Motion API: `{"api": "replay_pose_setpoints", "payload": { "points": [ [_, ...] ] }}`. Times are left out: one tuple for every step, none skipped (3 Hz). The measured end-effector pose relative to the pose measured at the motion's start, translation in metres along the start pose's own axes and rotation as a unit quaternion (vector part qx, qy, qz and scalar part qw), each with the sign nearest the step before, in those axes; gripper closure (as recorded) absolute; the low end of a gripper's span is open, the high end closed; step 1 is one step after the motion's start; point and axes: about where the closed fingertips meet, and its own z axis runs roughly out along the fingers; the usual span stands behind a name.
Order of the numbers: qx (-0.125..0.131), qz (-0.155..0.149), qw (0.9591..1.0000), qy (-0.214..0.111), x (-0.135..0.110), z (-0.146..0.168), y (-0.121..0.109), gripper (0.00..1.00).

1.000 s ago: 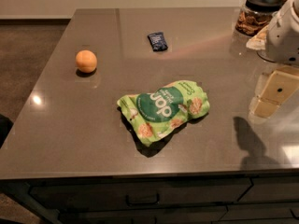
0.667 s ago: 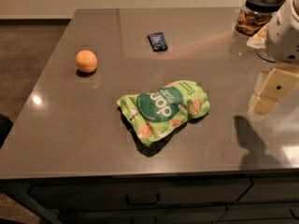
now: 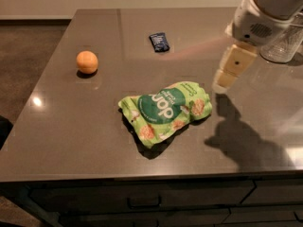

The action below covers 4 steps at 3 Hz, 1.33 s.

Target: Move rxbar blueberry near orange

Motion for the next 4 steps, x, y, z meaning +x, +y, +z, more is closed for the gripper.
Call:
{"api": "replay_pose_setpoints", "payload": {
  "points": [
    [0.010,0.028,0.9993,-0.022,-0.027,0.023,-0.023,0.00],
    [0.027,0.070,0.9964,-0.038,-0.054,0.045,-0.045,0.00],
    [0.029,0.087,0.9949,-0.041,-0.057,0.047,-0.046,0.00],
    [0.029,0.087,0.9949,-0.041,-0.057,0.047,-0.046,0.00]
  ]
}}
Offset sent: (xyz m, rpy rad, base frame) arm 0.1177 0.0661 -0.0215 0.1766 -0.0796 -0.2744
